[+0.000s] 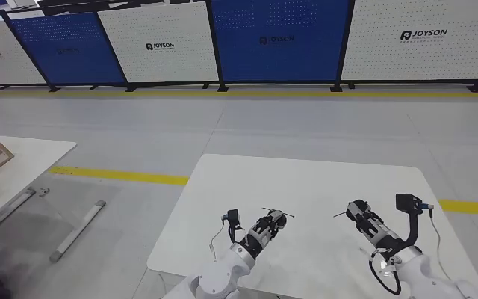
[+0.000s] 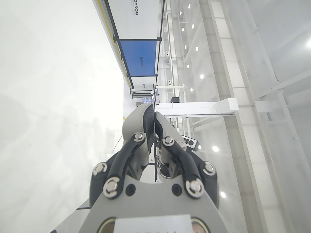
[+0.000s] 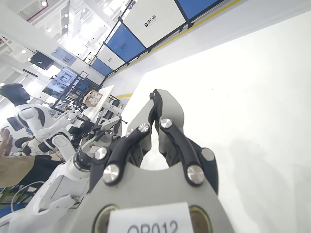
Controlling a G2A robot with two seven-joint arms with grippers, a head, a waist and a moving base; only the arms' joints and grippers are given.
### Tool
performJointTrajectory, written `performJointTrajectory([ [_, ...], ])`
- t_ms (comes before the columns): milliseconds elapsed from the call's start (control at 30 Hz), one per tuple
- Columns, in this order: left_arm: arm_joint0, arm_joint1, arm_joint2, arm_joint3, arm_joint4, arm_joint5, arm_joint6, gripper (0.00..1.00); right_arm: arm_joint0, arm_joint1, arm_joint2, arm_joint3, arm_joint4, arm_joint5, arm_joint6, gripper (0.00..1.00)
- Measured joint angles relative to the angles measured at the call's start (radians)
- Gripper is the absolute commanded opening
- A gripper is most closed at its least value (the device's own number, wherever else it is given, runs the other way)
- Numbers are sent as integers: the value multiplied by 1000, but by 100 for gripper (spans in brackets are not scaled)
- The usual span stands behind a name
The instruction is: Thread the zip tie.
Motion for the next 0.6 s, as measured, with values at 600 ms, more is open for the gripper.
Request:
performJointTrajectory([
  [600,-17,-12,105,-9,318,138,59,0,0,0,0,0,0,0,0,0],
])
